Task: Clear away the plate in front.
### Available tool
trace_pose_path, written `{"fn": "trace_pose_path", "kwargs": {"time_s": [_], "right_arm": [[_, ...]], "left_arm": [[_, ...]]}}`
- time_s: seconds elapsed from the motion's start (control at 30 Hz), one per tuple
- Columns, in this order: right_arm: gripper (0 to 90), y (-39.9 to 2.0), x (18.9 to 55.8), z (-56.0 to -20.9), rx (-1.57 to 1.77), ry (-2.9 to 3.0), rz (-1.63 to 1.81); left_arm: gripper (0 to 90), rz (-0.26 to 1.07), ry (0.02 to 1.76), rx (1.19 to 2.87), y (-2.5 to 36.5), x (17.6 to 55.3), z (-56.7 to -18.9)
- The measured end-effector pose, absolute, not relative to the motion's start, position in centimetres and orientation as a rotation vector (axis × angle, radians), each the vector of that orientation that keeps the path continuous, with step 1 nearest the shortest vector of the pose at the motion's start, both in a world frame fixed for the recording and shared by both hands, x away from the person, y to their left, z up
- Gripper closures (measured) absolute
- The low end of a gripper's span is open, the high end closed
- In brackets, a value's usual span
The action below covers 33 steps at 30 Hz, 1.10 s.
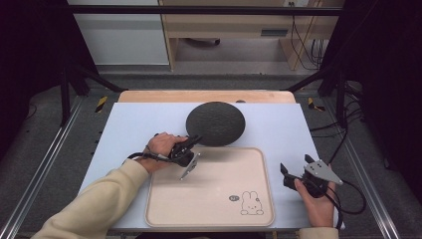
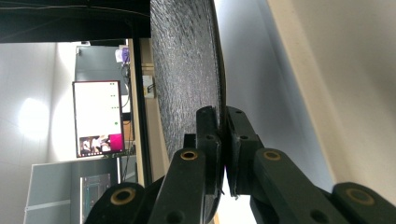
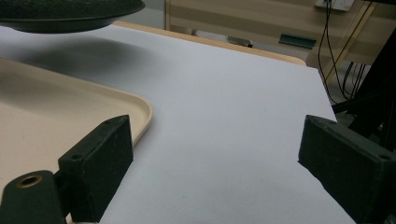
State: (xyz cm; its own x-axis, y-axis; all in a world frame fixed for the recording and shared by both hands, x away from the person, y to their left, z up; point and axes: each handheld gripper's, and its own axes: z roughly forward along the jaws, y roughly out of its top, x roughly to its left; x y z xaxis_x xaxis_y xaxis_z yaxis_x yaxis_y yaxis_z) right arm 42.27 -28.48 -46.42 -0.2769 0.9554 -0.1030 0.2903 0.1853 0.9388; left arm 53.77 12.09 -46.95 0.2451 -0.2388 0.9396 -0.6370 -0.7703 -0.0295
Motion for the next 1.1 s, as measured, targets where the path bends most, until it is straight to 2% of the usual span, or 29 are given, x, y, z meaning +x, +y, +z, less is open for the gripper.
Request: {"fn": "trace_pose_path", "kwargs": {"time_s": [0.47,1.1], "right_arm": [[10.0,-28.1,42.4,-46.6,1.184,1.726,1.085],[10.2,-28.1,42.6,-46.8,1.184,1.742,1.059]], "left_arm": [[85.0,1.526,-0.834,2.139,14.1,50.9,-46.8],[85.0,1.481,-0.830,2.100,14.6,48.6,-47.8]]}}
